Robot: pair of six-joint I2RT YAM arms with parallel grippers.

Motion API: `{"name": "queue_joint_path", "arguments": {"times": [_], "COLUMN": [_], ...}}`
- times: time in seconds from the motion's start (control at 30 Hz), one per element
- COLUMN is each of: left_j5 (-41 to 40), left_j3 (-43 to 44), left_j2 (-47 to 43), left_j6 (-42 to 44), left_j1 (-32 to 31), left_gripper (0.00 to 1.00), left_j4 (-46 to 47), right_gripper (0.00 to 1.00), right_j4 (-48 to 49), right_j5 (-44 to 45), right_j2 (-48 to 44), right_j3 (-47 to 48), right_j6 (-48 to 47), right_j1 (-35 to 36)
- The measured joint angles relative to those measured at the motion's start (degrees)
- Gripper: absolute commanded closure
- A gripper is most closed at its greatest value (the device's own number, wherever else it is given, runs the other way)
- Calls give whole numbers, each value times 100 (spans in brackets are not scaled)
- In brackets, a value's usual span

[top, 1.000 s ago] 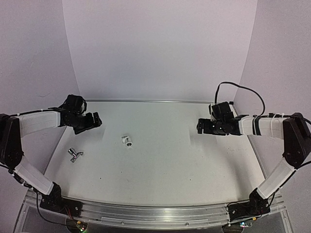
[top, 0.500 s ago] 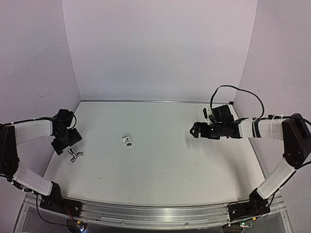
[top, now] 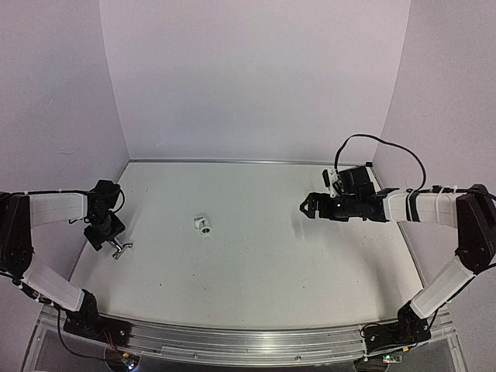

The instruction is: Install the water faucets

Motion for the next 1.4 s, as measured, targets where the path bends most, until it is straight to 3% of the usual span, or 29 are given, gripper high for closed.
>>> {"name": "queue_joint_path", "arguments": {"times": [0.2,0.4,0.6,0.9,1.03,1.1,1.2,1.3,1.4], "left_j5": [120,356,490,675,702,699,742,952,1431], "left_j3": [-4,-12,-12,-127,-134,-136,-154,-160,-161], "left_j2": [255,366,367,370,388,409,403,339,153], "left_j6": [10,187,370,341,353,346,336,274,185], "left_j1": [0,0,0,0,0,0,0,0,0], "left_gripper": [34,20,27,44,66,70,85,95,98], "left_j4": [245,374,413,504,541,574,647,646,681], "right_gripper": [2,2,2,2,2,2,2,2,2], "right_j4": [6,69,84,97,123,131,153,205,297], "right_j5": [-62,-132,-250,-293,-302,-306,-310,-318,-382], "right_j2": [-11,195,922,1274,1337,1347,1361,1421,1506], "right_j3": [2,67,473,847,896,896,903,959,1065], "right_j6": [68,132,239,301,328,332,333,333,352], "right_j1": [121,308,608,1041,1129,1177,1287,1448,1635]}}
